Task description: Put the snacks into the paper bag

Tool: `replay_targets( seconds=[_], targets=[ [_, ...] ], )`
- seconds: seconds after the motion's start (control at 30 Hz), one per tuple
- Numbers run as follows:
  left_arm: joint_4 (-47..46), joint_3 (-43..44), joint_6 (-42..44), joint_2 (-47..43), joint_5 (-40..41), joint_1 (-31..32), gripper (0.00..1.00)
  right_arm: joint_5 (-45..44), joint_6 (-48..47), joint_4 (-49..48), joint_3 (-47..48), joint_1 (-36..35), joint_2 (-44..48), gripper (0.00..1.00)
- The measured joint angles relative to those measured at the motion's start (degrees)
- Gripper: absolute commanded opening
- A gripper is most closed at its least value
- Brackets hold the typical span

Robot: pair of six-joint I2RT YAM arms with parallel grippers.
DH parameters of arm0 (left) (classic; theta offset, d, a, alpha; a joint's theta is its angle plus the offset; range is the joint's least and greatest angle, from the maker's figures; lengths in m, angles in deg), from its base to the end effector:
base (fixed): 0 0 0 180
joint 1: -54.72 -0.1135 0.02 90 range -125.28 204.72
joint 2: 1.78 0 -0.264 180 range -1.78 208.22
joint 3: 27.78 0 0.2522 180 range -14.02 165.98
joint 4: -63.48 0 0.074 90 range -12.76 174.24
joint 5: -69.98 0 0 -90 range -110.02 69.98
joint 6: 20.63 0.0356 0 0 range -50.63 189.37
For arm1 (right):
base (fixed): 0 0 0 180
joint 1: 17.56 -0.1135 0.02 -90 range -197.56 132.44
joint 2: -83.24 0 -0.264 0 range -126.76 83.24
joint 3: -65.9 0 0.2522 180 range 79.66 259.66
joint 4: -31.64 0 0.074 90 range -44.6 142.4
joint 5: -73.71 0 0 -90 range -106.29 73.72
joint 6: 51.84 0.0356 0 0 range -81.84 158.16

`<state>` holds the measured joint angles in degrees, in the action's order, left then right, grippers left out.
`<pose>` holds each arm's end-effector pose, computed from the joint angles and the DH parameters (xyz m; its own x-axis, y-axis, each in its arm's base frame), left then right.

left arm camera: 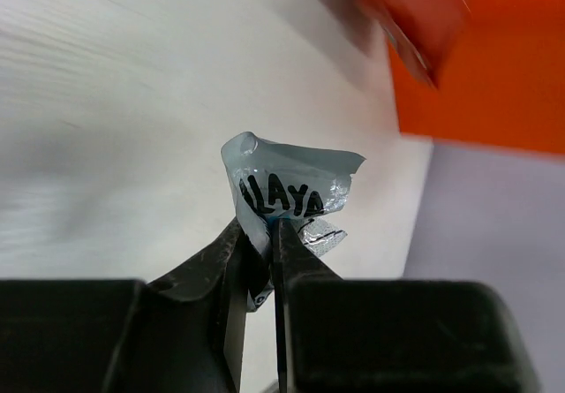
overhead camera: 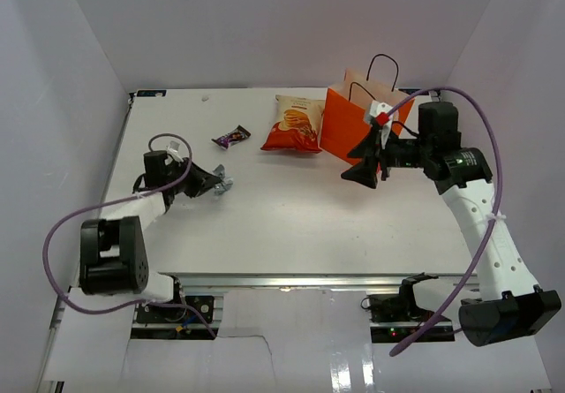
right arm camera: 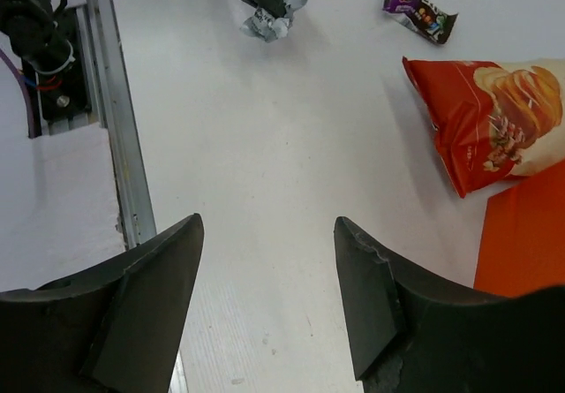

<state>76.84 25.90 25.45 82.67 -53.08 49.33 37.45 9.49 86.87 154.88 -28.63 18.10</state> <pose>0.2863 0.0075 0.1749 -0.7151 -0.6514 -0.2535 -0.2568 0.5821 -0.7715 0.2112 0.0706 0.4055 -0.0699 -0.3028 -0.9505 -0.9376 0.3453 -0.0410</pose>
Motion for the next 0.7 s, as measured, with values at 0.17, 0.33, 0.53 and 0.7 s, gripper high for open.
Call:
replay_targets(
  seconds=[0.17,0.33,0.53,0.7],
  targets=[
    [-11.13,-11.67,-3.93,-17.11,-6.08,14.25,0.11,-7.89,4.76,-0.92,0.33,-10.32,-3.30,0.69],
    [-17.99,-17.84,-9.14,-28.52,-4.70,24.81,0.11,-12.11,18.10,-6.45,0.26,-16.52,-10.36,0.80],
    [-21.07,-17.94,-12.22,-30.08,0.48,35.54,0.11,-15.93,30.75,-11.63,1.01,-23.47,-16.04,0.80],
    [-21.38,-17.49,-12.94,-27.76,4.22,40.50,0.11,-15.63,37.27,-15.30,0.72,-26.18,-17.77,0.77]
  ],
)
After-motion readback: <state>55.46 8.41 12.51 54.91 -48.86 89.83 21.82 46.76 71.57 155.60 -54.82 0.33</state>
